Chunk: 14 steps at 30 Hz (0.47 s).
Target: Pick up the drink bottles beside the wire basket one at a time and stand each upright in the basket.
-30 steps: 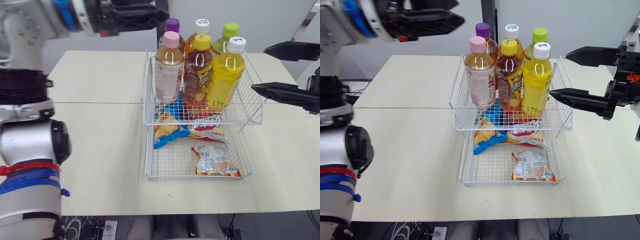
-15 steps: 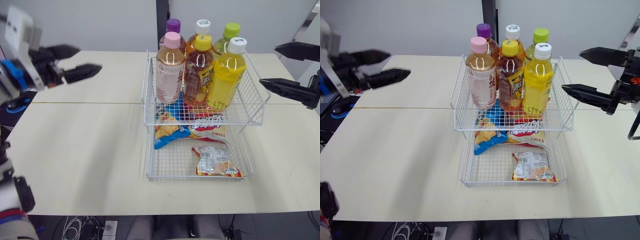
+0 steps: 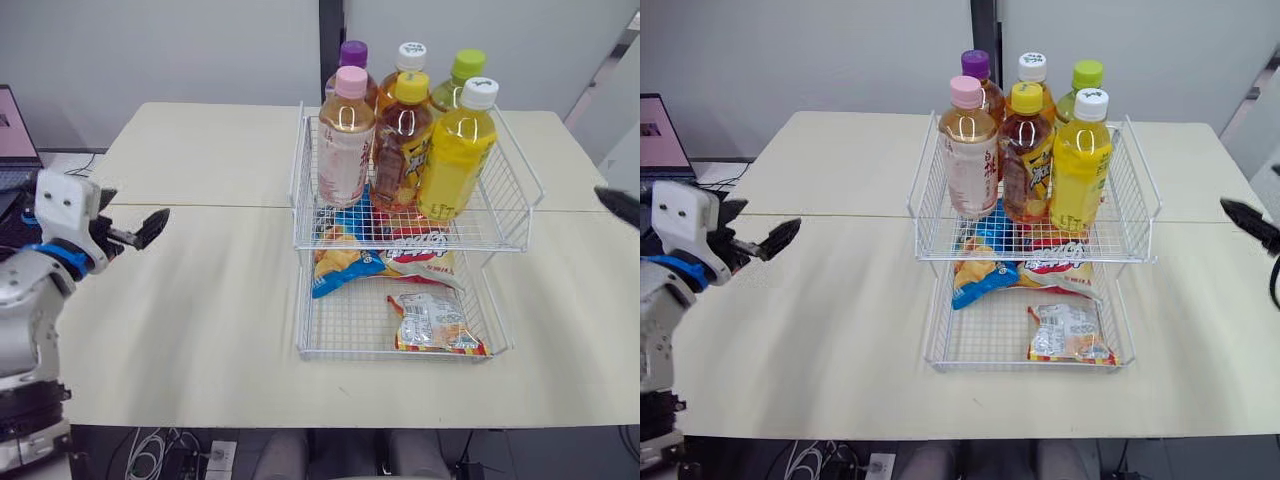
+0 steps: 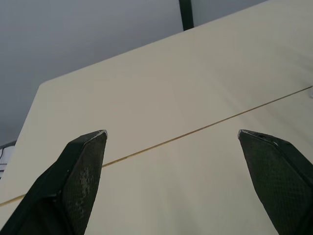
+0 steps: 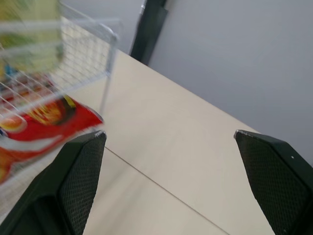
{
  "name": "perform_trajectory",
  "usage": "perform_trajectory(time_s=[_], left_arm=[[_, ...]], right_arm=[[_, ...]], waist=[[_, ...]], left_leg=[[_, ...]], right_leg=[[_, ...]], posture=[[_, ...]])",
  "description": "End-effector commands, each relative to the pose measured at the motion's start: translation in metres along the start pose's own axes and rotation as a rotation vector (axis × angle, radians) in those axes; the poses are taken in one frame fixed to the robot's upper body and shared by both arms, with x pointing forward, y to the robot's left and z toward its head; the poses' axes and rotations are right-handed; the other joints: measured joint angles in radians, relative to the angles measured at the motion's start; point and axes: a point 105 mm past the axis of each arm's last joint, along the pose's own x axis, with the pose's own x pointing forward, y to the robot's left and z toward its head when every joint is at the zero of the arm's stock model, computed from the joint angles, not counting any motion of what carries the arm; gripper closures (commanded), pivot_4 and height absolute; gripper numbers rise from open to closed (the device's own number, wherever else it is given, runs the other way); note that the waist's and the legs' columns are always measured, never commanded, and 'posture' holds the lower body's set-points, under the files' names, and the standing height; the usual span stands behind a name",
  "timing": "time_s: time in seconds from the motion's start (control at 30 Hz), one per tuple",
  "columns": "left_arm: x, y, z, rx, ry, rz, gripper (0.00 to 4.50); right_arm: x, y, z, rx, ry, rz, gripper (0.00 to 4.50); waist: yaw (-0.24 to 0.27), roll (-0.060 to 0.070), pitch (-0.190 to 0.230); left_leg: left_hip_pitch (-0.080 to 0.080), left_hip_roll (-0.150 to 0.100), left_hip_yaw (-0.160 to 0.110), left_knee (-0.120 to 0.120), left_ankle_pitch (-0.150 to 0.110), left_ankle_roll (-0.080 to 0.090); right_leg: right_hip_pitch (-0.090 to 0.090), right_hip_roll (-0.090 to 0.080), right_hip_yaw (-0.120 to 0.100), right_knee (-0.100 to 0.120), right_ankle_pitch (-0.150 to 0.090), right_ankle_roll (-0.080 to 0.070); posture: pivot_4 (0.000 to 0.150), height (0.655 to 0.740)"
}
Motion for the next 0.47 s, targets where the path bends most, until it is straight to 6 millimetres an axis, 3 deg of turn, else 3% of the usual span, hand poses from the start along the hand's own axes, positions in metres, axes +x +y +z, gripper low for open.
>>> perform_trajectory(time_s=[0.03,0.13,0.27,0.47], left_arm=[[-0.004,0.005,-0.01,0.025,-0.011,0.084,0.04],[-0.007,0.003,-0.034,0.004,0.028,0.136,0.04],[-0.01,-0.004,-0.047,-0.006,0.049,0.129,0.04],[-0.016,-0.008,-0.052,-0.025,0.067,0.099,0.04]], right_arm=[[-0.003,-0.006,-0.007,-0.064,-0.022,-0.087,0.0],[0.0,0.01,-0.038,-0.036,0.017,-0.082,0.0],[0.003,0.025,-0.063,-0.018,0.055,-0.053,0.0],[0.008,0.027,-0.069,0.005,0.061,-0.047,0.0]], waist=[[-0.005,0.0,0.0],[-0.01,0.001,-0.007],[-0.009,0.001,-0.007],[-0.008,0.003,-0.009]], left_leg=[[0.0,0.0,0.0,0.0,0.0,0.0],[0.002,0.001,0.0,0.0,0.0,0.0],[0.003,0.0,0.0,-0.001,0.0,0.0],[0.004,0.0,0.001,0.0,0.0,0.0]], right_leg=[[0.0,0.0,0.0,0.0,0.0,0.0],[0.001,0.0,0.001,0.002,0.0,0.0],[0.003,0.0,0.001,0.0,0.0,0.0],[0.003,0.003,0.001,0.001,0.0,0.0]], posture=[[0.15,0.74],[0.15,0.74],[0.15,0.74],[0.15,0.74]])
